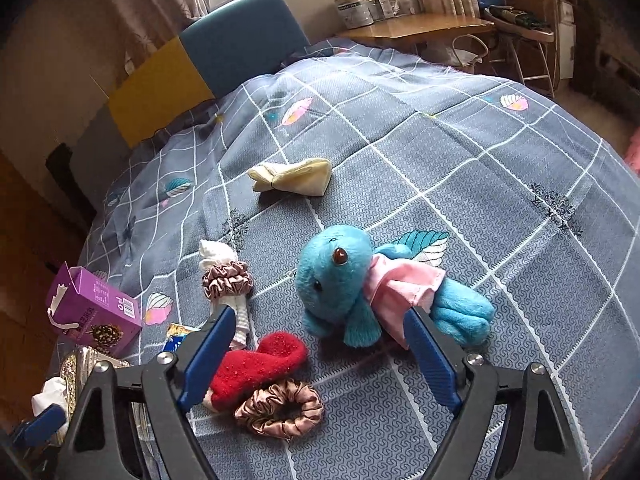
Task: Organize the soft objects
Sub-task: 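Move both tools back over the remaining items on the bed, then grasp the blue Tempo tissue pack with the left gripper while the right gripper grasps the red plush toy, then carry the blue Tempo pack into the gold tray and open the left gripper, then lift the red plush toy and carry it toward the gold tray with the right gripper, then lower the red plush toy into the gold tray and open the right gripper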
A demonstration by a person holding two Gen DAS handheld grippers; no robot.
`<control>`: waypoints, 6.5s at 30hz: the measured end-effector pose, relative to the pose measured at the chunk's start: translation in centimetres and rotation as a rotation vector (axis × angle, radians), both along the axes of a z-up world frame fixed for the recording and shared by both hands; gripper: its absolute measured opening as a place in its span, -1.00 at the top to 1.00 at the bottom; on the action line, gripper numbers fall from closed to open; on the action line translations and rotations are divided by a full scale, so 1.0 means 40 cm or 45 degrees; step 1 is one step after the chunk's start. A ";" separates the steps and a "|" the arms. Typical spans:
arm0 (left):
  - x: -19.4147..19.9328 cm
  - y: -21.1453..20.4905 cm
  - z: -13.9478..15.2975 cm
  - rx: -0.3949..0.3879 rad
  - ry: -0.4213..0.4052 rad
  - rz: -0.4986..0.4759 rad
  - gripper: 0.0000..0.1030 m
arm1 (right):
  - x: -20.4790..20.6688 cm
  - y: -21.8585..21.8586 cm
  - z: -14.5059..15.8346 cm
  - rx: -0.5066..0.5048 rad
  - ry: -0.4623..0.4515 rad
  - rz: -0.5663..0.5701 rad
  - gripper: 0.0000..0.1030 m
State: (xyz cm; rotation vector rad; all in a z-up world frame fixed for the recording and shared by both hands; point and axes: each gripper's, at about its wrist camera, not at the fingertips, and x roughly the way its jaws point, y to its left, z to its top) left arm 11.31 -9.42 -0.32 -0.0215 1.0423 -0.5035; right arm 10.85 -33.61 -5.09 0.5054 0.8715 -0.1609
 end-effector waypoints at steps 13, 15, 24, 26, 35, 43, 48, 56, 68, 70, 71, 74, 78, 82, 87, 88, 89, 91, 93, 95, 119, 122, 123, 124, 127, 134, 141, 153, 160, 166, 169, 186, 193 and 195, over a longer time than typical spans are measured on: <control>0.206 -0.111 -0.192 0.353 0.148 -0.003 -0.59 | -0.007 -0.025 -0.005 0.192 -0.033 0.014 -0.69; 0.212 -0.120 -0.219 0.391 0.169 -0.019 -0.59 | -0.008 -0.024 -0.004 0.198 -0.038 0.021 -0.69; 0.242 -0.108 -0.282 0.378 0.207 0.033 -0.48 | -0.007 -0.019 -0.001 0.217 -0.051 0.045 -0.69; 0.241 -0.090 -0.277 0.334 0.217 0.069 -0.47 | -0.004 -0.013 -0.001 0.214 -0.048 0.061 -0.65; 0.201 -0.050 -0.168 0.230 0.049 0.143 -0.46 | 0.031 0.047 -0.039 0.219 0.060 0.244 -0.29; 0.196 -0.061 -0.096 0.204 -0.038 0.122 -0.46 | 0.079 0.156 -0.095 0.043 0.215 0.433 -0.43; 0.233 -0.047 -0.020 0.164 -0.082 0.140 -0.46 | 0.107 0.211 -0.114 -0.058 0.210 0.528 -0.43; 0.336 0.092 0.188 0.118 -0.279 0.313 -0.46 | 0.123 0.260 -0.145 -0.207 0.234 0.603 0.38; 0.358 0.601 0.192 0.203 -0.287 0.805 -0.46 | 0.127 0.240 -0.164 -0.107 0.248 0.577 0.34; 0.325 0.663 0.165 0.200 -0.256 0.842 -0.46 | 0.125 0.245 -0.163 -0.122 0.246 0.586 0.34; 0.303 0.694 0.149 0.188 -0.242 0.857 -0.46 | 0.124 0.246 -0.163 -0.129 0.245 0.589 0.34; 0.232 0.767 0.112 0.146 -0.208 0.886 -0.46 | 0.123 0.252 -0.163 -0.156 0.240 0.601 0.34; 0.120 0.852 0.059 0.069 -0.163 0.922 -0.46 | 0.119 0.257 -0.162 -0.190 0.231 0.609 0.33; 0.027 0.911 -0.005 0.022 -0.098 0.953 -0.46 | 0.116 0.269 -0.161 -0.242 0.223 0.622 0.34; -0.024 0.965 -0.084 -0.011 -0.007 1.010 -0.47 | 0.111 0.275 -0.160 -0.280 0.214 0.626 0.34; -0.024 0.973 -0.100 -0.019 0.016 1.016 -0.47 | 0.112 0.274 -0.159 -0.280 0.214 0.625 0.34; -0.022 0.980 -0.118 -0.029 0.042 1.014 -0.47 | 0.112 0.273 -0.159 -0.279 0.213 0.624 0.34; -0.017 0.983 -0.149 -0.012 0.086 1.013 -0.48 | 0.112 0.273 -0.159 -0.279 0.211 0.620 0.34; -0.013 0.989 -0.175 -0.019 0.106 1.025 -0.48 | 0.111 0.272 -0.159 -0.281 0.208 0.615 0.34; -0.013 0.992 -0.191 -0.057 0.118 1.019 -0.50 | 0.111 0.275 -0.159 -0.284 0.206 0.612 0.34; -0.204 0.756 -0.100 0.147 -0.167 0.789 -0.65 | 0.108 0.279 -0.152 -0.302 0.178 0.607 0.45; -0.227 0.720 -0.100 0.164 -0.184 0.736 -0.65 | 0.106 0.279 -0.143 -0.294 0.170 0.620 0.57; -0.235 0.709 -0.098 0.177 -0.195 0.726 -0.65 | 0.105 0.280 -0.143 -0.294 0.172 0.621 0.59; -0.239 0.702 -0.097 0.184 -0.202 0.714 -0.65 | 0.103 0.279 -0.141 -0.288 0.174 0.622 0.61; -0.248 0.683 -0.097 0.187 -0.206 0.693 -0.65 | 0.089 0.279 -0.126 -0.272 0.162 0.631 0.70; -0.263 0.674 -0.090 0.178 -0.222 0.686 -0.65 | 0.055 0.278 -0.074 -0.164 0.080 0.642 0.74; -0.271 0.673 -0.085 0.193 -0.232 0.677 -0.65 | 0.115 0.296 -0.005 -0.134 0.050 0.574 0.74; -0.301 0.698 -0.074 0.213 -0.266 0.677 -0.65 | 0.244 0.608 0.192 -0.163 -0.116 0.826 0.74; -0.317 0.740 -0.087 0.214 -0.252 0.721 -0.65 | 0.160 0.849 0.245 -0.051 -0.218 1.204 0.74; -0.337 0.798 -0.105 0.187 -0.215 0.790 -0.65 | 0.050 1.015 0.209 -0.043 -0.187 1.496 0.74; -0.355 0.836 -0.117 0.175 -0.185 0.844 -0.65 | 0.011 1.078 0.170 -0.054 -0.153 1.575 0.74; -0.403 0.937 -0.157 0.094 -0.115 0.996 -0.53 | -0.010 1.288 -0.008 -0.037 0.007 1.562 0.16; -0.401 0.919 -0.148 0.119 -0.133 0.983 -0.52 | -0.038 1.221 0.029 -0.037 -0.079 1.516 -0.07; -0.401 0.914 -0.142 0.117 -0.138 0.977 -0.52 | -0.051 1.194 0.041 -0.070 -0.115 1.490 -0.17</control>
